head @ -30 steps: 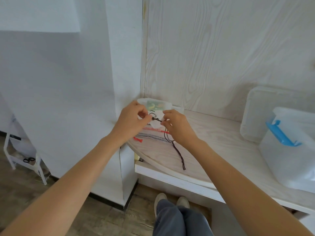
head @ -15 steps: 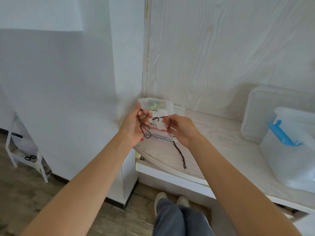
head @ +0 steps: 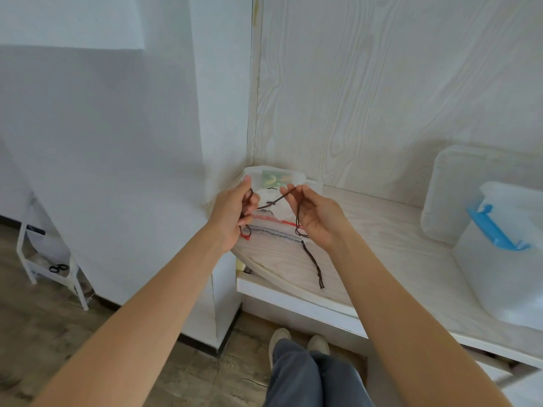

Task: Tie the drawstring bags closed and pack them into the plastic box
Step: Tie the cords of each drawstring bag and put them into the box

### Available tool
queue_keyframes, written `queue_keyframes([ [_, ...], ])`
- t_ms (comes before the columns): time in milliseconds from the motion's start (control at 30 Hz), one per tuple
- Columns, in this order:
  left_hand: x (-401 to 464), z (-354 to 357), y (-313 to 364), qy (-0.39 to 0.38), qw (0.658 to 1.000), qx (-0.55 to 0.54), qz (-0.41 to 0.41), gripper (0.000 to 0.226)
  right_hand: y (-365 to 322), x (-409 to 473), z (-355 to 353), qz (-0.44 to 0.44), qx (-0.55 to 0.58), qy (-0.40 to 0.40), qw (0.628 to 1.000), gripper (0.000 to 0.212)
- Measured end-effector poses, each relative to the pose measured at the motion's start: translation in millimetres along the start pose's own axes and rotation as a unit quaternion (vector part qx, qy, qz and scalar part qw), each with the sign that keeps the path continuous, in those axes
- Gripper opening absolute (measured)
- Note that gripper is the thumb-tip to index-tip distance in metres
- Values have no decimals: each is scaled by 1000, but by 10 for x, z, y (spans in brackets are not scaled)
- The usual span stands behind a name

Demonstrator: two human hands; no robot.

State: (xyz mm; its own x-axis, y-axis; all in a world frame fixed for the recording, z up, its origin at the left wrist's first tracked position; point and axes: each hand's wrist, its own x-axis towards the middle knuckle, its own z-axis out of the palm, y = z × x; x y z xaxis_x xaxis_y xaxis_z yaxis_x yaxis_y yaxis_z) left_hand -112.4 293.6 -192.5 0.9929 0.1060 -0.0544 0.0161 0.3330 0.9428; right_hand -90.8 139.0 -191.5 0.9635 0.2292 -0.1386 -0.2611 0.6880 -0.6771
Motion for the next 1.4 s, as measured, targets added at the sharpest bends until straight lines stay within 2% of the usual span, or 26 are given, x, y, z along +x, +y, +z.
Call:
queue_keyframes([
  [100, -65, 89, 89, -39, 998, 43, 31, 36, 14, 0, 27, -25, -96, -18, 995, 13],
  [200, -111, 166, 174, -77, 976, 181, 95, 30, 31, -35, 81, -73, -221, -49, 971, 12],
  [267, -110, 161, 248, -99, 935, 306, 152, 26, 37, -38, 119, -100, -298, -51, 948, 9],
  [333, -74, 120, 326, -107, 864, 443, 215, 25, 43, -8, 148, -116, -349, -40, 929, 10],
  [400, -43, 81, 394, -100, 803, 528, 258, 23, 58, 38, 162, -129, -395, -30, 909, 13],
  [500, -43, 62, 476, -128, 776, 562, 257, 19, 74, 73, 184, -133, -455, -27, 880, 15],
  [600, -63, 66, 533, -154, 761, 585, 236, 19, 68, 71, 223, -131, -459, -26, 879, 20],
  [700, -79, 93, 579, -167, 732, 609, 255, 18, 56, 78, 273, -134, -460, -2, 878, 13],
  [833, -26, 62, 585, -146, 729, 605, 284, 17, 62, 85, 306, -141, -486, -5, 862, 13],
  [933, 59, 32, 607, -121, 731, 610, 282, 17, 86, 84, 305, -128, -475, -41, 870, 8],
  [1033, 131, 45, 650, -117, 720, 623, 283, 17, 92, 90, 276, -125, -469, -48, 873, 13],
  [1133, 215, 44, 698, -128, 715, 631, 273, 20, 71, 94, 218, -122, -473, -63, 870, 4],
  [1233, 280, 58, 747, -138, 729, 619, 256, 20, 31, 117, 159, -107, -485, -88, 864, 14],
  [1400, 379, 114, 754, -142, 743, 608, 239, 21, -39, 144, 126, -21, -423, -128, 897, 23],
])
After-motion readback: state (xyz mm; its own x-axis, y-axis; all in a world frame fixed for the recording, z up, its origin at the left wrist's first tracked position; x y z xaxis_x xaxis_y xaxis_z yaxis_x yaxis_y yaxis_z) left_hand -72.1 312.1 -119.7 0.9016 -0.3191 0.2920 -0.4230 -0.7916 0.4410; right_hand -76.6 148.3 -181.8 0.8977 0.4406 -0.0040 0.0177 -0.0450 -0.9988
